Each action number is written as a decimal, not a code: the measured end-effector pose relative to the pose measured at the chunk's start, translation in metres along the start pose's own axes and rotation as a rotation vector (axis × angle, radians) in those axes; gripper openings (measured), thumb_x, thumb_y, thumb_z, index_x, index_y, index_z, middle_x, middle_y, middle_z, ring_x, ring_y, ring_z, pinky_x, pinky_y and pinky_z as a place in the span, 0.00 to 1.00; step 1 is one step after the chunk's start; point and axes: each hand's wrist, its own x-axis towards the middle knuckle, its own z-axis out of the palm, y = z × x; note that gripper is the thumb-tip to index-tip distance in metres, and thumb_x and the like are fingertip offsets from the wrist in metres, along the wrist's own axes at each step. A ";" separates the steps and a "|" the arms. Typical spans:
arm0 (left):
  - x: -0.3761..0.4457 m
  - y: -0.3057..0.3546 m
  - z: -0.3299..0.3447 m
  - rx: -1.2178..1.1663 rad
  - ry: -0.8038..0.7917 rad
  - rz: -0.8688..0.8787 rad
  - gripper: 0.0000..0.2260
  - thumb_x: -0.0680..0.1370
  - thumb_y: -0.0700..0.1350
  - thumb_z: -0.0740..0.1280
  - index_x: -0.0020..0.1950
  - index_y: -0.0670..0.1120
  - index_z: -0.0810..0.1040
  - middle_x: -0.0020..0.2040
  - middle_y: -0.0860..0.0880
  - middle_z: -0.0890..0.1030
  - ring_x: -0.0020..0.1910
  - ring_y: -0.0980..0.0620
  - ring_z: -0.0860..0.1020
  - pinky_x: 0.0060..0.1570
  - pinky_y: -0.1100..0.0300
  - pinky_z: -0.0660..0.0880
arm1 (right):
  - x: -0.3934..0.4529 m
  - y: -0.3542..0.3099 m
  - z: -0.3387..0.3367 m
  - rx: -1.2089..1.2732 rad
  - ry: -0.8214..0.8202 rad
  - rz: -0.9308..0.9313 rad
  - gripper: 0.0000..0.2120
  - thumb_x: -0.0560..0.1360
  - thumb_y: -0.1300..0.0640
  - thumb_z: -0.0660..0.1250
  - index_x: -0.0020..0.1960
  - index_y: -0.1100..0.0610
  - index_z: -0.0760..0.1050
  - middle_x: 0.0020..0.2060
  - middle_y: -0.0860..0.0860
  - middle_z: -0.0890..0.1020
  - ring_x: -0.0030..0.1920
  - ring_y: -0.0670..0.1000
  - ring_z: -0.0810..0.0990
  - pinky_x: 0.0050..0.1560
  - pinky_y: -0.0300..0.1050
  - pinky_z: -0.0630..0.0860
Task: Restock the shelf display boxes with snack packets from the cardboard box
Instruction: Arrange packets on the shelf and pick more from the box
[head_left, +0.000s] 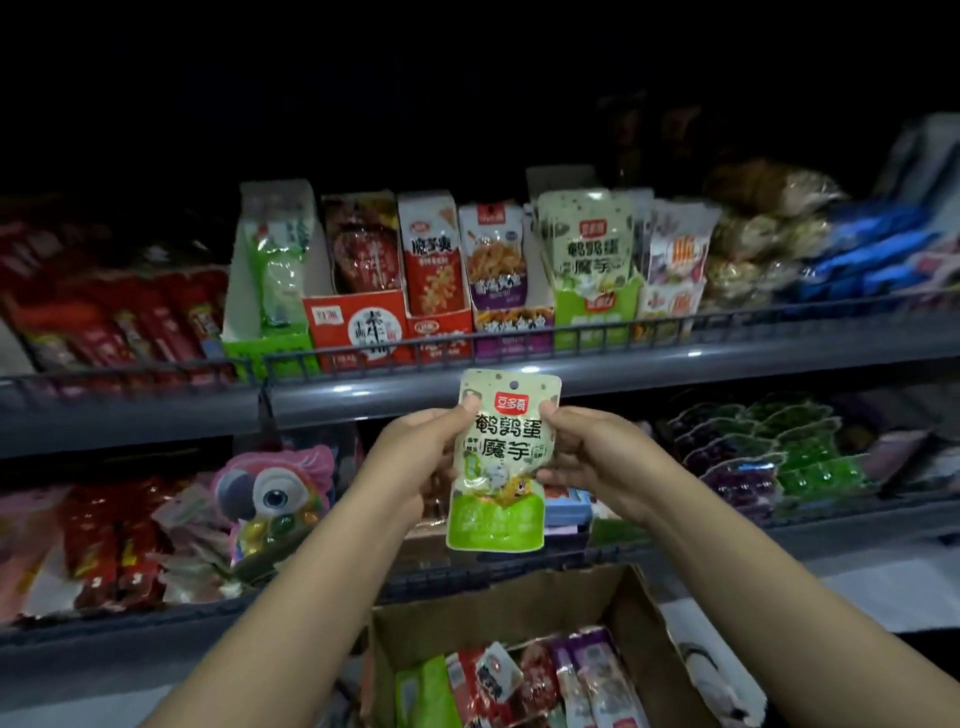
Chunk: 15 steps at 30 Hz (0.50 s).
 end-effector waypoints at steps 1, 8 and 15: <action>-0.002 0.006 -0.002 -0.019 0.008 0.020 0.15 0.73 0.55 0.70 0.49 0.44 0.81 0.32 0.52 0.81 0.25 0.57 0.71 0.30 0.63 0.67 | 0.002 -0.010 0.003 -0.037 -0.011 -0.011 0.11 0.78 0.52 0.62 0.52 0.59 0.77 0.46 0.57 0.84 0.42 0.53 0.82 0.39 0.41 0.79; 0.010 0.028 -0.009 -0.227 0.014 0.092 0.15 0.75 0.52 0.69 0.54 0.42 0.80 0.40 0.48 0.85 0.26 0.57 0.77 0.27 0.66 0.73 | 0.027 -0.065 0.023 -0.356 0.001 -0.092 0.08 0.77 0.53 0.65 0.43 0.56 0.75 0.28 0.49 0.72 0.27 0.44 0.68 0.28 0.34 0.69; 0.021 0.044 -0.023 -0.295 0.154 0.255 0.10 0.75 0.49 0.68 0.45 0.42 0.79 0.41 0.46 0.85 0.30 0.57 0.81 0.25 0.67 0.73 | 0.051 -0.101 0.049 -0.445 -0.077 -0.152 0.04 0.74 0.57 0.68 0.45 0.57 0.78 0.38 0.52 0.81 0.32 0.47 0.75 0.29 0.36 0.71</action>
